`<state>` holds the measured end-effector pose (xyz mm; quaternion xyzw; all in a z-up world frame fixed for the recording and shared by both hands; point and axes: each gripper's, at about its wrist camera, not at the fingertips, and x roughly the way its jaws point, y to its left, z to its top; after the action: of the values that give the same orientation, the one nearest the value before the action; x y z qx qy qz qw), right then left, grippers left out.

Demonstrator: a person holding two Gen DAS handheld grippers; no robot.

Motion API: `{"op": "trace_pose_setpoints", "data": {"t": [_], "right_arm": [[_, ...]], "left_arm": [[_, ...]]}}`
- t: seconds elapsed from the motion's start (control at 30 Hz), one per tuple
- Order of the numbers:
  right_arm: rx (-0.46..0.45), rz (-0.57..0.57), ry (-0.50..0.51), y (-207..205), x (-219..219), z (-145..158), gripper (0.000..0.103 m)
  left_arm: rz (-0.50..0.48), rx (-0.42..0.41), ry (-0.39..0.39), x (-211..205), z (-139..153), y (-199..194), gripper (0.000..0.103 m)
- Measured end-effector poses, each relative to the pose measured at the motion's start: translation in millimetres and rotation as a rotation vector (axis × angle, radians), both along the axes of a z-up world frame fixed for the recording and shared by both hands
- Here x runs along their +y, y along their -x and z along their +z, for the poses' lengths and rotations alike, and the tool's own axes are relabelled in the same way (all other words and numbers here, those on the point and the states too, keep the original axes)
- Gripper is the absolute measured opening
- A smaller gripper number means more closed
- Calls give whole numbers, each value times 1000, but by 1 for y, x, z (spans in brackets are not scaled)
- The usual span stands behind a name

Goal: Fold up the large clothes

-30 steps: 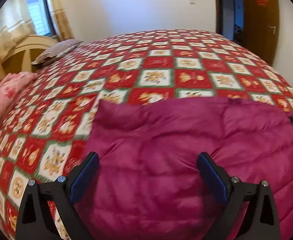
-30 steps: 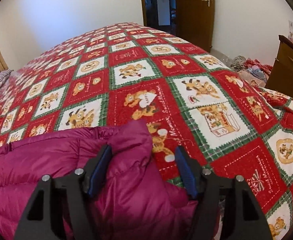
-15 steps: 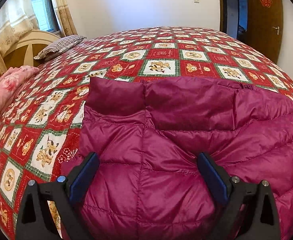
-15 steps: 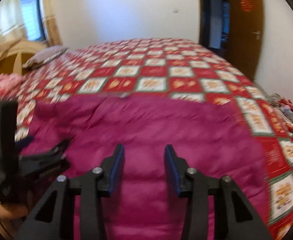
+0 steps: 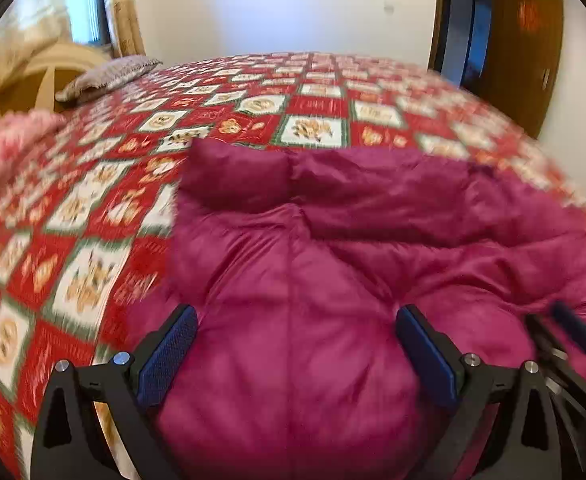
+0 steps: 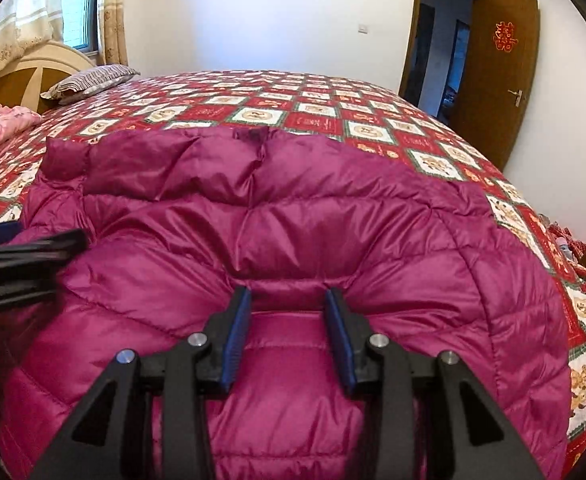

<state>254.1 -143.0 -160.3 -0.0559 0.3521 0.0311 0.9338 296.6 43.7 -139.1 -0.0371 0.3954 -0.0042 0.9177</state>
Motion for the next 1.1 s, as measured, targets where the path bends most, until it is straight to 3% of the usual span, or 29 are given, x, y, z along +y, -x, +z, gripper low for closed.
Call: {"op": "trace_pose_setpoints", "data": {"t": [0.13, 0.3, 0.4, 0.5, 0.53, 0.6, 0.67, 0.73, 0.83, 0.97, 1.1], "right_arm": [[5, 1, -10, 0, -2, 0, 42], [57, -2, -55, -3, -7, 15, 40], [33, 19, -173, 10, -16, 34, 39], [29, 71, -206, 24, -9, 42, 39], [40, 80, -214, 24, -6, 39, 38], [81, 69, -213, 20, -3, 24, 37], [108, 51, -245, 14, -6, 8, 37], [98, 52, -240, 13, -5, 4, 37], [98, 55, -211, 11, -1, 3, 37], [100, 52, -241, 12, -7, 1, 37], [108, 48, -246, 13, -8, 1, 37]], "left_arm": [[117, -42, 129, 42, 5, 46, 100], [213, 40, 357, 81, -26, 59, 100], [177, 28, 338, 68, -21, 56, 100], [57, 52, 476, 51, -23, 53, 100], [48, 54, 479, 44, -24, 53, 100], [42, 40, 377, 27, -24, 53, 100], [24, 31, 328, 19, -25, 54, 100], [12, 21, 388, 22, -23, 56, 100], [5, 0, 476, 29, -17, 55, 85], [-37, -17, 489, 24, -5, 53, 45], [-93, -51, 505, 18, 11, 46, 23]]}}
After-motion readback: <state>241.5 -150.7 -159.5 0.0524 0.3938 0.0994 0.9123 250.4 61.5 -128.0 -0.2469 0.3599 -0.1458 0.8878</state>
